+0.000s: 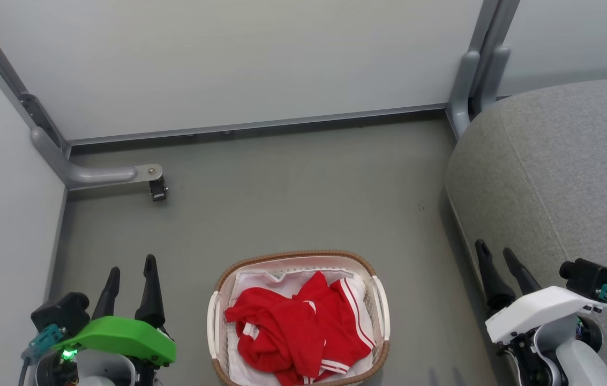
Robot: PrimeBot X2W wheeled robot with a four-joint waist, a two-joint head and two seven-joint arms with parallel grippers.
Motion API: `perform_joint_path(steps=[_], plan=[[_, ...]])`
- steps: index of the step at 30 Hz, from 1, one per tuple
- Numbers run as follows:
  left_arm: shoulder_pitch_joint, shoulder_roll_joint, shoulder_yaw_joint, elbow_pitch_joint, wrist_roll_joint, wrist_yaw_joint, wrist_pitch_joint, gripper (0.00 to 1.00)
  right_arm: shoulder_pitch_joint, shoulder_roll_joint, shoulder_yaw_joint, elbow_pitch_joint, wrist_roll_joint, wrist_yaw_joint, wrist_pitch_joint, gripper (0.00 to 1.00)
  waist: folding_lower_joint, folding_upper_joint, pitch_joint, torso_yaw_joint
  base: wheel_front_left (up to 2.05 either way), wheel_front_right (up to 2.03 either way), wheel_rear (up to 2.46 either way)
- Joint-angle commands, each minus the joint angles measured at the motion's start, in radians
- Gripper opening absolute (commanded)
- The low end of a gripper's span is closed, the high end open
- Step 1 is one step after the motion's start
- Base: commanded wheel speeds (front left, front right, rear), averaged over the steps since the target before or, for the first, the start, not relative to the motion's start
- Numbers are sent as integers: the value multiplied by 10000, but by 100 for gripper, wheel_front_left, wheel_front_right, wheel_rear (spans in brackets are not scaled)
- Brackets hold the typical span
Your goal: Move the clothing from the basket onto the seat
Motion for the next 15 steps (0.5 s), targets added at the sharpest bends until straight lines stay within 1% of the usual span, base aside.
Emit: perform_joint_path(steps=[1, 15], plan=[[-137, 111, -92, -82, 328, 72, -99, 100, -200, -88, 46, -28, -304, 3, -114, 100, -1, 0, 1, 2, 0, 0, 0], [-81, 121, -348, -150, 1730, 226, -473, 100, -146, -49, 62, 232, -1832, 3, -496, 100, -1, 0, 60, 20, 0, 0, 0]])
